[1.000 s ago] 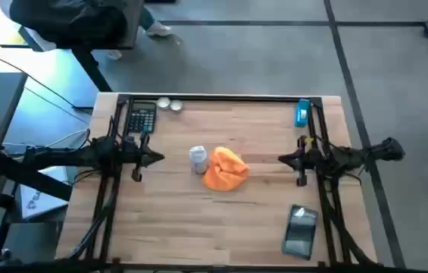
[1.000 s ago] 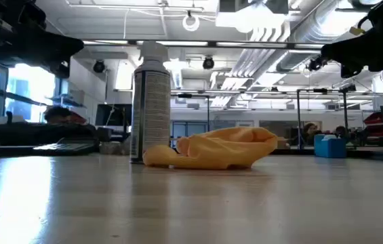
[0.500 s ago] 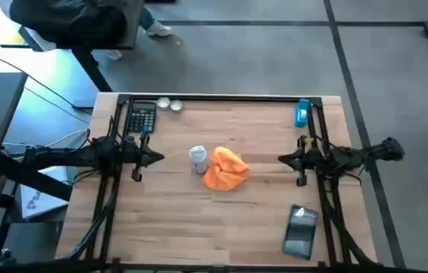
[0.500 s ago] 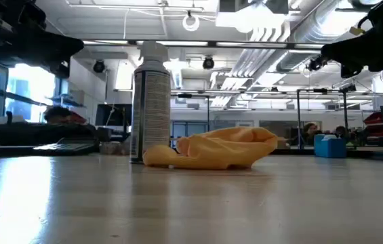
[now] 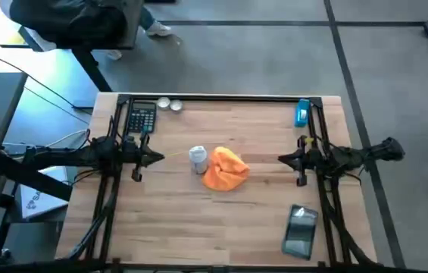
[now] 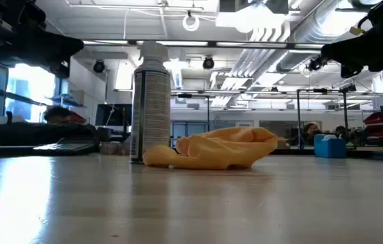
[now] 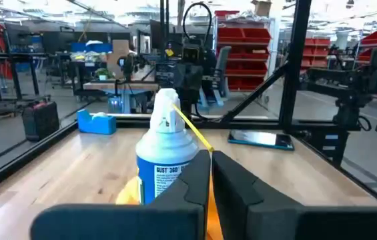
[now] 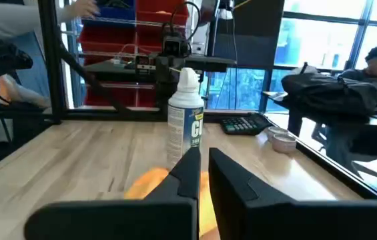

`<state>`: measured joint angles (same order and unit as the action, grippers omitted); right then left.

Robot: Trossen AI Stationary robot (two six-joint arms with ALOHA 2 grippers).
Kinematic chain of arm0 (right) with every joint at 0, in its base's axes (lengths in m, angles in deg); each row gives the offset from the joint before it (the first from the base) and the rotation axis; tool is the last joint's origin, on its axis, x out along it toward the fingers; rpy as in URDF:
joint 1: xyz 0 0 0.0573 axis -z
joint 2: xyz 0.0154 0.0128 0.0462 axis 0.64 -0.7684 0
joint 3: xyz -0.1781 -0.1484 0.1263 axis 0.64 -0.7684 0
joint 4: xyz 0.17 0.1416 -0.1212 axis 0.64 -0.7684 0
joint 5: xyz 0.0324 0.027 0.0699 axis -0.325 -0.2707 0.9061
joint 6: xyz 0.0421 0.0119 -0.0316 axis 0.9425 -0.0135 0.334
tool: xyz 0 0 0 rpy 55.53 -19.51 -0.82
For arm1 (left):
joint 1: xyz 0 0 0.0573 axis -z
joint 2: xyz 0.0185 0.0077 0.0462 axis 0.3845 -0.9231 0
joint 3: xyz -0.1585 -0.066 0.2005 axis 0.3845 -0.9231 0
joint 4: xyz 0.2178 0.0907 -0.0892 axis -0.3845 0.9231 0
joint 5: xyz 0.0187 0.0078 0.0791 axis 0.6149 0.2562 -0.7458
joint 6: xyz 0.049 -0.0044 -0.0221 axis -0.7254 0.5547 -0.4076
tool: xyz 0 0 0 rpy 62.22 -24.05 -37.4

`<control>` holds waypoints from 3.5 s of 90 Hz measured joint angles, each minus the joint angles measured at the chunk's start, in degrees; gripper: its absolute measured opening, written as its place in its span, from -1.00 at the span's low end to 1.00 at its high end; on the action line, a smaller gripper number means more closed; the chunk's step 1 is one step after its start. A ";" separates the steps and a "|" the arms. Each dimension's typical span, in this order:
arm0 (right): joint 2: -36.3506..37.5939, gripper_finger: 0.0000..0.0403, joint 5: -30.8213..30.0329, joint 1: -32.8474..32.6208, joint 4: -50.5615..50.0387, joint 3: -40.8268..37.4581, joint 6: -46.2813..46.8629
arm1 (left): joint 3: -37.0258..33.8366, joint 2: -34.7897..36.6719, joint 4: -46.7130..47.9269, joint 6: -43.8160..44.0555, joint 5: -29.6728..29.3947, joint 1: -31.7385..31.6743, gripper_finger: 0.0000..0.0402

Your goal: Apply microfiber cloth

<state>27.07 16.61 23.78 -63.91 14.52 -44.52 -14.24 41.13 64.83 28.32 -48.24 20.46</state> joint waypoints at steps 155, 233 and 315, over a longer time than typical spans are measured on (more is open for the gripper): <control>-0.02 -1.00 -0.01 0.02 -0.02 0.00 0.00 | 0.04 -0.07 -19.15 7.75 -5.52 0.00 -1.00; -0.02 -1.00 -0.01 0.00 -0.02 0.00 0.00 | 3.56 -18.92 -44.88 11.08 -2.84 10.98 -1.00; -0.02 -1.00 -2.07 0.01 0.07 0.00 -4.09 | 3.54 -26.92 -27.78 -7.74 -35.17 20.48 -1.00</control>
<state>27.04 14.54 23.79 -63.84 14.52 -48.61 -10.69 14.21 37.05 20.57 -83.41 40.94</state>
